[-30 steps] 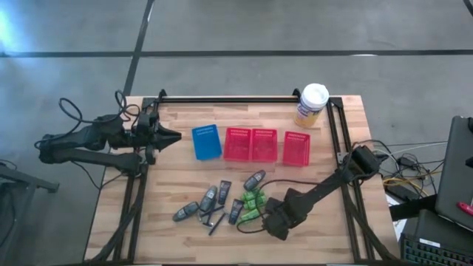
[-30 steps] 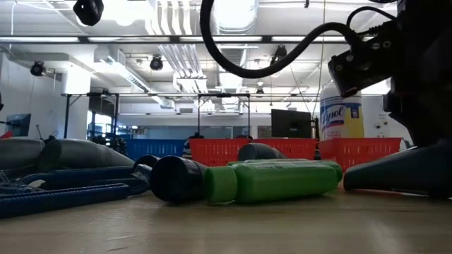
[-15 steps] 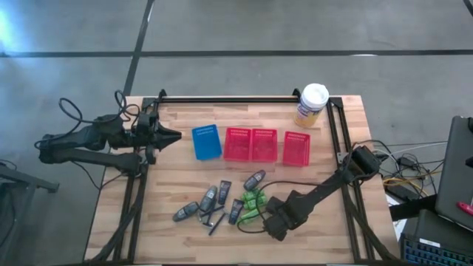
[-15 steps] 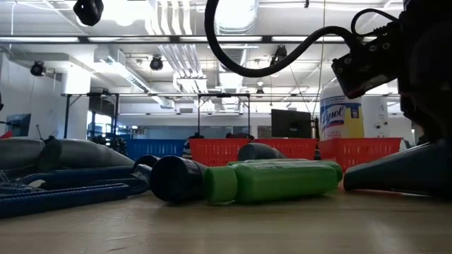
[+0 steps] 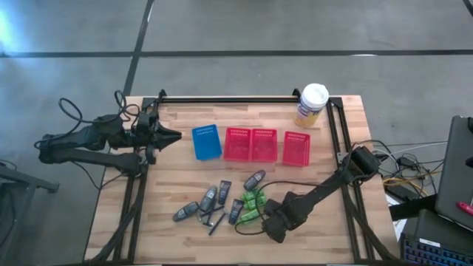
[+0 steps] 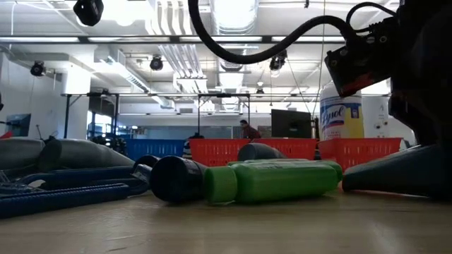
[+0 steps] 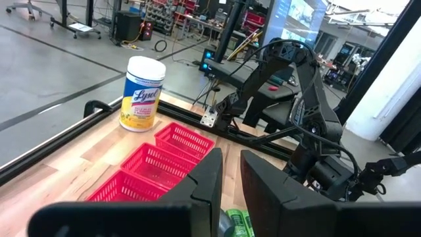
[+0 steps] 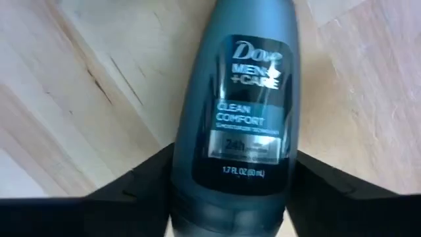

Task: Pick & Place Travel size toiletries
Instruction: Put the deodorant into the right red bin

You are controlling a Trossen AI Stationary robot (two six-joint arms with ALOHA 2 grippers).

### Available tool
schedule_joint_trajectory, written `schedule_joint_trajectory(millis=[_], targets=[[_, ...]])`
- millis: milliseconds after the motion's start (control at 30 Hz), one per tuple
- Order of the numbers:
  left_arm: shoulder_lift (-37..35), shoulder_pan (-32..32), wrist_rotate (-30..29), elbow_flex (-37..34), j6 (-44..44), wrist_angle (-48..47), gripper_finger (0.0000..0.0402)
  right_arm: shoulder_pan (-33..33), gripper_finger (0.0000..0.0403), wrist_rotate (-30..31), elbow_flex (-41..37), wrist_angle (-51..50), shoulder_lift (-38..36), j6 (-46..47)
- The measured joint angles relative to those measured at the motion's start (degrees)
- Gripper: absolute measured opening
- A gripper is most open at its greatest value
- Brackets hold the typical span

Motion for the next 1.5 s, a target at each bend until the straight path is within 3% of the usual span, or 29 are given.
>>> schedule_joint_trajectory(millis=[300,433,567,700,800,933,1100,1500], targets=[[0.0,0.0,0.0,0.0,-0.1,0.0,0.006,-0.1,0.02,4.6,-0.3,-7.0,-7.5,11.1],[0.0,0.0,0.0,0.0,-0.1,0.0,0.006,-0.3,0.02,10.1,-0.3,-15.3,-14.4,23.1],[0.0,0.0,0.0,0.0,0.0,0.0,0.006,-2.0,0.02,13.4,-1.2,-26.3,-22.5,41.9],[0.0,0.0,0.0,0.0,0.0,0.0,0.006,-6.9,0.0209,16.4,-5.7,-25.8,-31.8,49.7],[0.0,0.0,-0.2,0.0,0.0,0.0,0.006,-14.1,0.0209,16.3,-11.4,-22.8,-37.2,47.4],[0.0,0.0,-0.2,0.0,0.0,0.4,0.006,-26.1,0.0203,13.3,-20.1,-13.2,-43.3,37.0],[0.0,0.0,-0.2,0.0,0.0,0.6,0.006,-36.8,0.0213,8.9,-27.6,-6.0,-45.8,28.5],[0.0,0.0,-1.0,0.0,-0.1,0.6,0.006,-40.2,0.0221,7.5,-30.0,-2.4,-39.3,20.2]])
